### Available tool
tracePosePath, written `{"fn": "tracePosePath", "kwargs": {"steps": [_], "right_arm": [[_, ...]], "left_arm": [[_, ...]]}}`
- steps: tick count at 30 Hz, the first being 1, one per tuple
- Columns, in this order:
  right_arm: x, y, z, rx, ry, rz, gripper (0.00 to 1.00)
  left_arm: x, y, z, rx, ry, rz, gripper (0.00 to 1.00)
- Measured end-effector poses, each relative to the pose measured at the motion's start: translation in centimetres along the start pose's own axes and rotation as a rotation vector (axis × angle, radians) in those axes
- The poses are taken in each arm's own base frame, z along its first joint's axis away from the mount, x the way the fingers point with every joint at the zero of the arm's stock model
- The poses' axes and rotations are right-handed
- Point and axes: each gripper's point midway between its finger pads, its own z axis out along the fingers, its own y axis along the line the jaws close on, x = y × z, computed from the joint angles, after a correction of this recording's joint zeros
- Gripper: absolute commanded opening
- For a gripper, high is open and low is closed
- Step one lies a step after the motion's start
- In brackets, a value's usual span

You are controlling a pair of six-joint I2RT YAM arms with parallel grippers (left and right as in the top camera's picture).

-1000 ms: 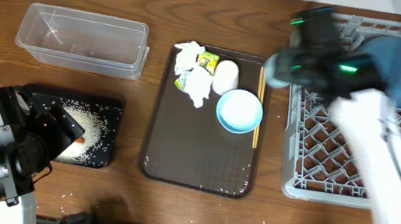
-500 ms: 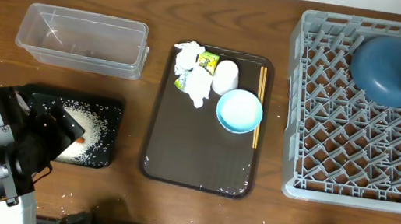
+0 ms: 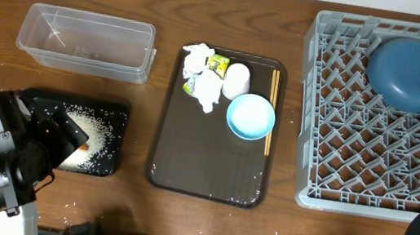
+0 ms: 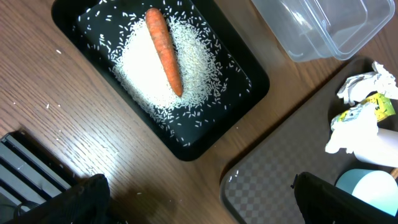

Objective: Sort waste into correct bins and load items into the dishwasher rack

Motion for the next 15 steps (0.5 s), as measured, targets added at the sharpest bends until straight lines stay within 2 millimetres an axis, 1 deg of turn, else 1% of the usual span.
{"fn": "tracePosePath", "kwargs": {"steps": [5,9,12,13,15], "right_arm": [[0.9,0.4,0.0,-0.026,0.04,-0.003,0.88],[1.7,1.2,-0.1,-0.066,0.073,-0.007,0.85],[2.6,3.0,-0.5,-0.131,0.107,-0.026,0.84],[3.0,3.8,-0.7,-0.16,0.119,-0.037,0.84],[4.1,6.3,-1.4,-0.238,0.144,-0.075,0.84]], "left_arm": [[0.0,0.0,0.0,0.0,0.0,0.0,0.96],[0.0,0.0,0.0,0.0,0.0,0.0,0.97],[0.0,0.0,0.0,0.0,0.0,0.0,0.97],[0.0,0.0,0.0,0.0,0.0,0.0,0.96],[0.0,0.0,0.0,0.0,0.0,0.0,0.97]]}}
